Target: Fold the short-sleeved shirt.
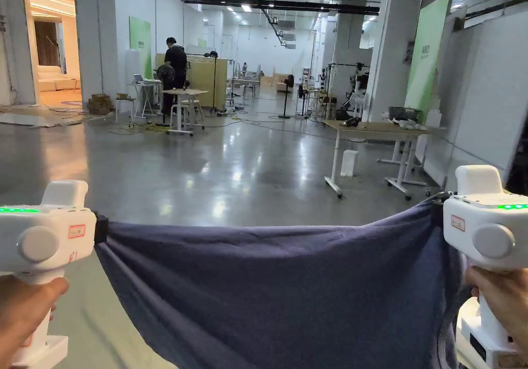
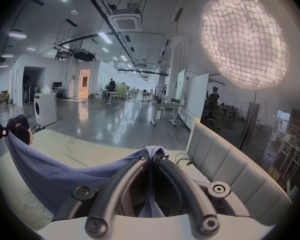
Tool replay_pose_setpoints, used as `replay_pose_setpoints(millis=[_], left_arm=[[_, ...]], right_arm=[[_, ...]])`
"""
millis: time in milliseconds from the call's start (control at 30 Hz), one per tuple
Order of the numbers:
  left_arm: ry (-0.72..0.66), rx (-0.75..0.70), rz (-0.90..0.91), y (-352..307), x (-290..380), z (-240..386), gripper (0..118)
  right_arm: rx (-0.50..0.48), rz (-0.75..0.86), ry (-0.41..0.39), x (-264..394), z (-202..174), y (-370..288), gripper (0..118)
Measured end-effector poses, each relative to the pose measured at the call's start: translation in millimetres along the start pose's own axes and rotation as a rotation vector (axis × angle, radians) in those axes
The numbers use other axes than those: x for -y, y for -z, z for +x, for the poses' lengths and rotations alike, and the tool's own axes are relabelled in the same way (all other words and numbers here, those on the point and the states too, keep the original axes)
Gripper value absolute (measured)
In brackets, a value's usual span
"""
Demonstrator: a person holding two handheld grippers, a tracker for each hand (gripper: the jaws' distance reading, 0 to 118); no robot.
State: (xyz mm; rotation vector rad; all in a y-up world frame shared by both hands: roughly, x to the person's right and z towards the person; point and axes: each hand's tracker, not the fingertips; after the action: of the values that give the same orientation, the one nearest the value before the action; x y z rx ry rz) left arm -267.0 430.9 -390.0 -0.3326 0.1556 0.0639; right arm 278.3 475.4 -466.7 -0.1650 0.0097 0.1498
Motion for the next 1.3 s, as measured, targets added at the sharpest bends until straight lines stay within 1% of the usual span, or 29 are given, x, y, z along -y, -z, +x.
replay_pose_setpoints(millis=[33,167,367,633,933,1167,1300], left_arm=[[0.009,0.001,0.012,2.3,-12.8,3.1,4],[0.031,-0.006,0.044,9.5,-53.6,10.4,4],[0.054,-0.050,0.068,22.1,-92.7,8.5,4],[0.022,-0.065,0.075,54.1,-131.1,-2.0,4],[0.038,-0.075,0.115,99.1,-181.4,1.7,4],[0.052,-0.081,0.144,116.9,-196.2,4.3,4],[0.051,-0.085,0.145,118.2,-186.7,1.1,4]], right_arm=[[0.006,0.020,0.013,-7.0,3.3,-2.4,3],[0.020,0.047,0.018,-28.8,8.0,-1.1,3],[0.032,0.082,0.029,-53.8,1.2,13.5,3],[0.043,0.095,0.004,-88.1,-18.6,67.0,3],[0.070,0.120,0.003,-128.1,-29.1,128.2,3],[0.077,0.145,-0.006,-133.0,-35.5,150.1,3],[0.079,0.150,-0.027,-122.4,-40.0,148.8,3]])
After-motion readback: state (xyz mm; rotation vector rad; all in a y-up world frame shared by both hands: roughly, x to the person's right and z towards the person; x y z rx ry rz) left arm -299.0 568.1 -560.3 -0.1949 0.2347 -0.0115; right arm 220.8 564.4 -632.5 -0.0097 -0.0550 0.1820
